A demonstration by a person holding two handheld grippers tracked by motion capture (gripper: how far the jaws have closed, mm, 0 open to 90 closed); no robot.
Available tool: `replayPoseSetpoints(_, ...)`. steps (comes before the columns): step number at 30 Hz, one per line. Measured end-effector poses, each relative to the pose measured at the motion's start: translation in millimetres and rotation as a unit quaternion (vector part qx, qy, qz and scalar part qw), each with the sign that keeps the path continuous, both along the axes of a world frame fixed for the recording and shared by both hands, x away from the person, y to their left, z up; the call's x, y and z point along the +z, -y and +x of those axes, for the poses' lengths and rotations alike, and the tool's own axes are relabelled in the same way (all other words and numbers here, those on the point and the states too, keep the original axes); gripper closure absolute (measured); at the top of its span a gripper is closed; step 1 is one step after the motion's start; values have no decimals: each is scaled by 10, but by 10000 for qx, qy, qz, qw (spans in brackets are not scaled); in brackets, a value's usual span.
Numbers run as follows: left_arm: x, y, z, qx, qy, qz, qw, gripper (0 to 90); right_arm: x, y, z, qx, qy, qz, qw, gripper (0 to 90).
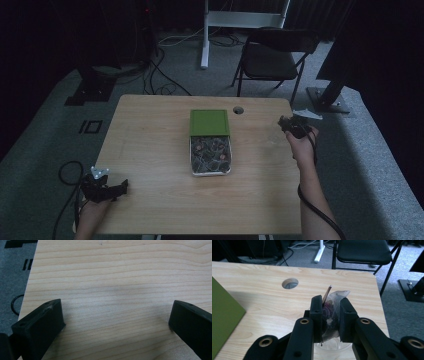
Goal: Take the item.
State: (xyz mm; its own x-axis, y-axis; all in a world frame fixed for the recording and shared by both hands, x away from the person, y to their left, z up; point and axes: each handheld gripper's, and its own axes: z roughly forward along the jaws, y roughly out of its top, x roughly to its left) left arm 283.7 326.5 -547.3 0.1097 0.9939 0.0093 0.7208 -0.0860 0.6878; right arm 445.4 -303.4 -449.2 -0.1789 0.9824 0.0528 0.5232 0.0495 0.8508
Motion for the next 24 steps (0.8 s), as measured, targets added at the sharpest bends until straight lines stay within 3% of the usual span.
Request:
replayPoseSetpoints(18, 0, 0, 0, 0, 1, 0, 10000, 2, -120, -4, 33, -59, -156, 54, 9998, 749)
replayPoseSetpoints(24, 0, 0, 0, 1, 0, 0, 10000, 2, -108, -3, 39, -65, -198, 99, 9997, 670)
